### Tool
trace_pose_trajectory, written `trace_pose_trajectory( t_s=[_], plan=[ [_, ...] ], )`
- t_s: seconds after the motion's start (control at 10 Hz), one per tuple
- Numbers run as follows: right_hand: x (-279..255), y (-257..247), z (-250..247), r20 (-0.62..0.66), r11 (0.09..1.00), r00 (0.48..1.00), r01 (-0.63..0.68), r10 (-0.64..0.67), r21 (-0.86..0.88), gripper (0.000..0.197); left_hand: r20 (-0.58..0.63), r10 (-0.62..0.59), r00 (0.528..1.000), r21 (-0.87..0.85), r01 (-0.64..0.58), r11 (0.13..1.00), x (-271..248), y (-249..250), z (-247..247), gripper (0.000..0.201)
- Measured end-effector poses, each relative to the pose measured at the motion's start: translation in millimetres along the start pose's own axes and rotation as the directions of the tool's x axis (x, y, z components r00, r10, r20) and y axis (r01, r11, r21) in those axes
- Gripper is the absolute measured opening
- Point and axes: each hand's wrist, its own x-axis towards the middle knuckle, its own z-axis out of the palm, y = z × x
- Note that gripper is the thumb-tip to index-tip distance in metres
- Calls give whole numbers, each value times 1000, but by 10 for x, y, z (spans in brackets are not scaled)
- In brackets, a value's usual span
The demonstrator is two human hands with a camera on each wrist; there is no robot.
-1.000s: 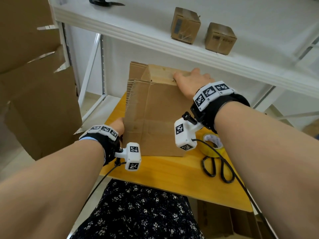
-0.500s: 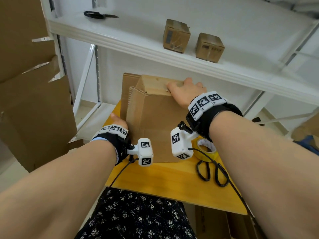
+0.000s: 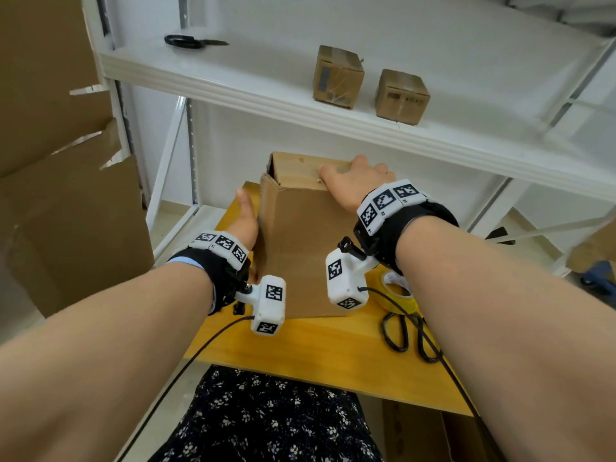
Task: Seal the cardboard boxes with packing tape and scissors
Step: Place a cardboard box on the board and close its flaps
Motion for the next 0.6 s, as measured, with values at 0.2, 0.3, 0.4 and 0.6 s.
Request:
trace_pose_trajectory(
  t_s=[0.2, 0.3, 0.4, 0.6],
  plan=[
    [-31, 30, -31, 8, 1000, 1000, -3, 3, -5, 79, 358, 168, 919, -99, -142, 985, -418, 520, 60, 110],
    [-55, 47, -51, 6, 1000, 1000, -8, 8, -26, 78, 248, 286, 926, 62, -310, 949, -429, 726, 142, 89],
    [-84, 67, -72, 14, 999, 1000, -7, 7, -37, 75, 201, 336, 920, 183, -372, 910, -287, 783, 201, 79],
    [-187, 39, -92, 24, 999, 1000, 19, -18, -36, 71, 166, 401, 901, 162, -426, 890, -335, 723, 173, 95]
  ],
)
